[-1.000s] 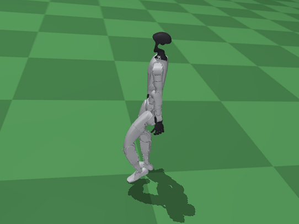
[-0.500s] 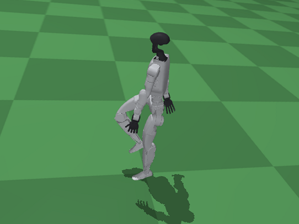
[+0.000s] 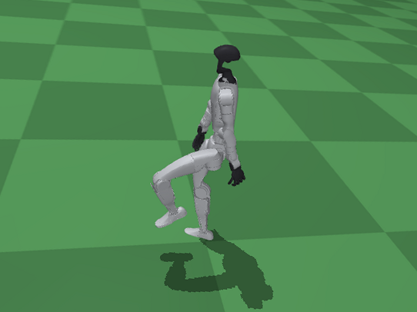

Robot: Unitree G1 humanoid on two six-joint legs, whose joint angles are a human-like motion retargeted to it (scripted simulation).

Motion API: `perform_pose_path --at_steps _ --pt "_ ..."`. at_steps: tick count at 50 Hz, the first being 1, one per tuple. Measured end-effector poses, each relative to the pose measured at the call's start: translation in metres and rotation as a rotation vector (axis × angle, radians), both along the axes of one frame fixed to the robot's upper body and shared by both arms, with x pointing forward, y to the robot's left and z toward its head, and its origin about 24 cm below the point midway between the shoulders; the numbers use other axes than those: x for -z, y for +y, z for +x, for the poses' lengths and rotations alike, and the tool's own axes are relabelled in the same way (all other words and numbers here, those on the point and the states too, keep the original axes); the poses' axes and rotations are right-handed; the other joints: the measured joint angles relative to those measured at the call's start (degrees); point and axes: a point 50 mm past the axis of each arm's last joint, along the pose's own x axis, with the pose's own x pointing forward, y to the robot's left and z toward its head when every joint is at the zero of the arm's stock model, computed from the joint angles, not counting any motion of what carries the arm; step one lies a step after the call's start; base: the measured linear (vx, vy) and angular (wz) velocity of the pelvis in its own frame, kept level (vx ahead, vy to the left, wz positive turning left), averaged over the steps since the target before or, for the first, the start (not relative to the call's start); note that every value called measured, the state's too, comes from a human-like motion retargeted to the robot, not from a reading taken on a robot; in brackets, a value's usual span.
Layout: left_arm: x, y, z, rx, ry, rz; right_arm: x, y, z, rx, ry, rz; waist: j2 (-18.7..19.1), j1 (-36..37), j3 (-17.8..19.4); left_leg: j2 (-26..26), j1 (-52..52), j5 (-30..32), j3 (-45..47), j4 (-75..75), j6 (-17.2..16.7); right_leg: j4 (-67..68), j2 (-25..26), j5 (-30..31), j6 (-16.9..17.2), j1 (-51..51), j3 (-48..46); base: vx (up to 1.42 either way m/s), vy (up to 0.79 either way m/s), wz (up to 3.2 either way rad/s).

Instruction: In place motions

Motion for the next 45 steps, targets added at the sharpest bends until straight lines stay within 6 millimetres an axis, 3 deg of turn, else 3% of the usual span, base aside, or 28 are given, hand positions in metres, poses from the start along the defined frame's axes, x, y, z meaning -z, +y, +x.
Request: perform_pose_path --at_steps 2,4,7,10,15,18,20,22,23,25,27,28,30,33,36,39,42,45 --pt "-0.003 -0.003 -0.017 -0.002 0.031 0.0 0.0 0.006 0.002 0.003 -0.028 0.044 -2.33 1.77 -1.08 -2.76 -3.27 -0.72 1.05 -0.19 -2.32 1.11 -3.03 -0.05 -0.66 -0.93 -0.97 0.09 0.05 -0.66" --pt "-0.003 -0.009 -0.019 -0.015 0.035 -0.021 -0.002 0.015 0.012 0.002 -0.052 0.112 -3.15 1.69 -0.04 -3.7 -2.91 -0.61 1.09 -1.3 -2.69 1.69 -4.13 -0.06 -0.53 -0.98 -0.14 -0.1 0.03 -0.31" --pt "-0.003 -0.016 -0.018 -0.024 0.043 -0.041 -0.003 0.027 0.018 0.027 -0.061 0.199 -1.63 1.04 0.47 -2.3 2.37 -0.72 -0.29 -3.74 -0.87 0.76 -3.02 0.36 -0.42 -0.28 0.09 -0.03 0.01 -0.05" --pt "-0.003 -0.021 -0.017 -0.032 0.045 -0.055 0.0 0.033 0.011 0.06 -0.053 0.239 0.91 -0.54 -1.62 -2.05 12.29 -0.21 -1.29 -10.35 -1.08 -1.23 -1.49 1.2 0.2 -0.06 -0.09 0.08 0.07 0.06" --pt "0.001 -0.018 -0.009 -0.005 -0.006 -0.027 0.012 0.035 -0.029 0.097 0.031 0.222 4.4 -4.27 -8.01 -9.29 34.55 0.87 -1.97 -36.61 -6.33 -5.7 -0.13 3.04 2.36 -0.7 -0.63 0.08 0.08 -0.02" --pt "0.003 -0.007 0.0 0.03 -0.027 0.015 0.017 0.023 -0.064 0.111 0.144 0.169 7.87 -7.35 -10.75 -13.47 50.62 3.06 0.22 -61.91 -6.53 -6.21 2.22 2.0 3.65 -0.11 -1.48 0.22 0.02 0.17" --pt "0.004 0.001 0.007 0.052 -0.037 0.042 0.019 0.013 -0.093 0.127 0.236 0.121 10.55 -9.28 -12.15 -15.46 58.73 -7.66 -0.07 -77.64 -7.43 -5.03 5.17 0.33 3.99 -0.33 -1.0 0.28 0.04 0.39" --pt "0.005 0.008 0.023 0.089 -0.06 0.057 0.018 0.0 -0.124 0.175 0.33 0.059 12.8 -13.74 -13.07 -13.87 62.68 -10.72 4.75 -85.99 -7.31 -2.34 6.32 -1.17 4.85 -1.08 -4.44 0.21 0.07 1.71" --pt "0.006 0.011 0.033 0.11 -0.076 0.06 0.017 -0.006 -0.14 0.21 0.377 0.029 13.32 -17.18 -13.54 -13.63 62.5 -9.32 1.72 -87.24 -8.5 -0.62 5.98 -0.62 5.34 -1.95 -7.0 0.05 0.11 1.6" --pt "0.007 0.021 0.074 0.149 -0.146 0.076 0.014 -0.01 -0.156 0.299 0.437 -0.003 12.33 -14.27 -11.69 -14.5 59.73 -6.32 -1.73 -87.32 -8.07 6.27 5.76 6.93 6.35 -6.02 -3.15 -0.23 0.19 -0.06" --pt "0.005 0.028 0.123 0.21 -0.251 0.127 0.012 -0.012 -0.165 0.43 0.448 -0.007 12.34 -13.81 -7.59 -13.76 60.53 -5.95 -3.99 -87.8 -7.62 22.23 2.89 16.33 9.09 -13.42 -4.26 -0.41 0.19 0.36" --pt "0.002 0.03 0.146 0.235 -0.314 0.157 0.011 -0.014 -0.169 0.478 0.446 0.001 12.84 -13.87 -6.44 -12.73 60.59 -5.63 -3.25 -88.31 -7.78 31.64 2.34 17.87 9.72 -19.04 -2.45 -0.3 0.18 0.39" --pt "-0.003 0.034 0.18 0.265 -0.436 0.189 0.009 -0.019 -0.178 0.508 0.476 0.018 12.53 -12.32 -6.49 -12.53 60.17 -5.2 -0.49 -89.22 -7.56 50.14 1.43 14.23 9.16 -30.52 1.99 -0.07 0.17 -0.35" --pt "-0.012 0.051 0.203 0.247 -0.563 0.189 0.007 -0.022 -0.18 0.413 0.538 -0.027 15.24 -19.47 -6.19 -10.48 55.13 -4.95 -3.56 -87.32 -6.76 72.6 -1.91 10.06 7.32 -48.03 0.4 -0.03 0.07 0.1" --pt "-0.015 0.056 0.211 0.263 -0.584 0.228 0.008 -0.023 -0.177 0.387 0.496 -0.04 18.29 -23.39 -5.29 -6.8 51.58 -4.81 -2.58 -86.02 -6.83 84.01 -1.89 6.57 7.04 -60.99 -1.38 -0.15 0.08 0.29" --pt "-0.015 0.057 0.209 0.286 -0.553 0.254 0.009 -0.018 -0.174 0.372 0.495 0.006 19.27 -25.17 -5.04 -5.29 49.79 -4.65 -1.1 -85.53 -6.66 87.78 -3.47 4.77 6.55 -67.08 -3.47 -0.05 0.02 0.18" --pt "-0.009 0.049 0.192 0.325 -0.481 0.201 0.01 -0.012 -0.178 0.385 0.515 0.029 19.14 -24.59 -6.32 -5.2 49.89 -4.56 -0.9 -85.74 -6.75 84.7 -4.0 4.56 6.69 -65.09 -4.11 0.13 -0.05 0.17" --pt "-0.003 0.039 0.172 0.338 -0.425 0.161 0.012 -0.007 -0.174 0.394 0.495 0.055 16.01 -22.52 -6.29 -7.06 53.49 -4.44 -0.1 -86.79 -6.95 76.85 -2.78 4.94 7.1 -55.52 -2.54 0.12 -0.03 -0.04"
